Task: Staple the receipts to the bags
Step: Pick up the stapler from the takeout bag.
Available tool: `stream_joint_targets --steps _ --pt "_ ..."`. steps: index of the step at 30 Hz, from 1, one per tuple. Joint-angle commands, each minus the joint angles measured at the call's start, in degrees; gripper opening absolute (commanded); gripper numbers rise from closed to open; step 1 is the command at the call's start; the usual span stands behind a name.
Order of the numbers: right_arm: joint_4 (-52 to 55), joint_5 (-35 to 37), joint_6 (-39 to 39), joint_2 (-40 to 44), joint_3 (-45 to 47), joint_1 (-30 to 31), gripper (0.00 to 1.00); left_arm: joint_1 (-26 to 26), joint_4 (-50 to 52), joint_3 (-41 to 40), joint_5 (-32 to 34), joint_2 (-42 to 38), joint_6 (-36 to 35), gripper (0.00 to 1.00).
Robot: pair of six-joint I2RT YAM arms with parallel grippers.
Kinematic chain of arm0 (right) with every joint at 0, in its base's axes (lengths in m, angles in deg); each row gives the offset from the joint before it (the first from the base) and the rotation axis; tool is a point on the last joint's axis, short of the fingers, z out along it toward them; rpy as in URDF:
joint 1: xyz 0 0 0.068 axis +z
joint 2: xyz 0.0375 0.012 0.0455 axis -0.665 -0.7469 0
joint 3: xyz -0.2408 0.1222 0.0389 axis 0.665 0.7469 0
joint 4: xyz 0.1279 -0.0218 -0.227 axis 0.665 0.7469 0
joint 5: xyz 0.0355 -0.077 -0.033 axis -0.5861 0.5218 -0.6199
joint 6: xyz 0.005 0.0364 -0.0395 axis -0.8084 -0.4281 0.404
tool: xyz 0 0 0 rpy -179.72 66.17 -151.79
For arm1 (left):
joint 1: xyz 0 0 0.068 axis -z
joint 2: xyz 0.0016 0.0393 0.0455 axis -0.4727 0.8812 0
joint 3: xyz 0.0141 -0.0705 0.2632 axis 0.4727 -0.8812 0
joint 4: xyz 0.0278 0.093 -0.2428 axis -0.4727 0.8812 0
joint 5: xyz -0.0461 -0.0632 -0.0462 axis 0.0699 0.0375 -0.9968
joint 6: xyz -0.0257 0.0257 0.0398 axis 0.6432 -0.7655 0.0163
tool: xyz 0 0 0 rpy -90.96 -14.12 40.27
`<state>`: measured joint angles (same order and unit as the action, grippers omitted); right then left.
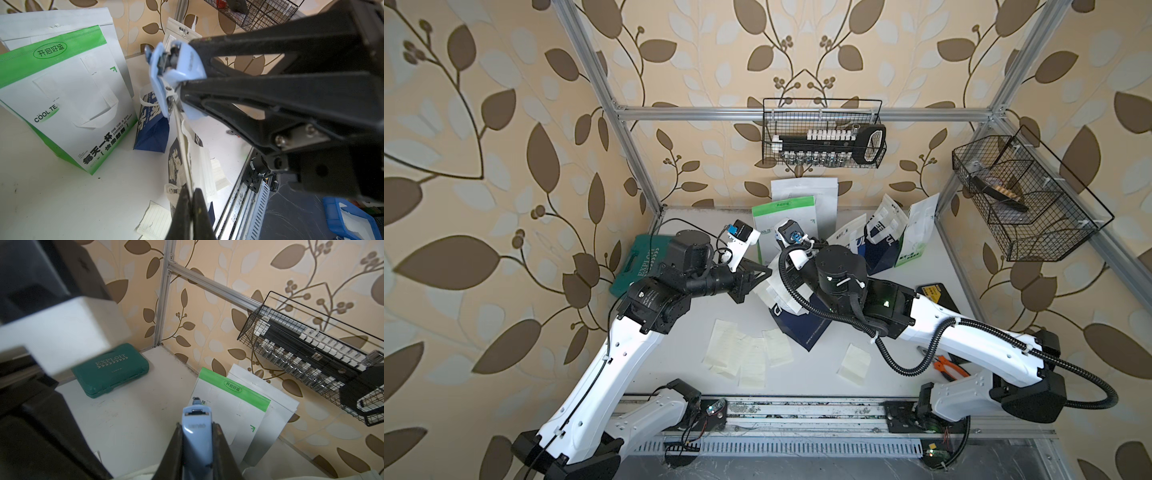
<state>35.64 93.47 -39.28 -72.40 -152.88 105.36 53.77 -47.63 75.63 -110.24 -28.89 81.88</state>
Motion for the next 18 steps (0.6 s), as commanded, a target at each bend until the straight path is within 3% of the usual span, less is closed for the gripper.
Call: stream_joint_targets --steps 1,7,18 --pt "-0.4 -4.5 -4.3 3.0 1.5 -0.8 0.00 0.6 1.3 3.1 1.3 0.8 0.1 0.00" --pt "2.0 -12.6 -13.0 8.5 4.9 -5.1 0.00 0.6 1.0 2.9 2.8 1.0 0.9 0.00" --pt "9.5 -16.2 -21.5 14.1 7.2 -9.4 0.00 0.6 2.7 3.0 7.0 1.3 1.2 0.00"
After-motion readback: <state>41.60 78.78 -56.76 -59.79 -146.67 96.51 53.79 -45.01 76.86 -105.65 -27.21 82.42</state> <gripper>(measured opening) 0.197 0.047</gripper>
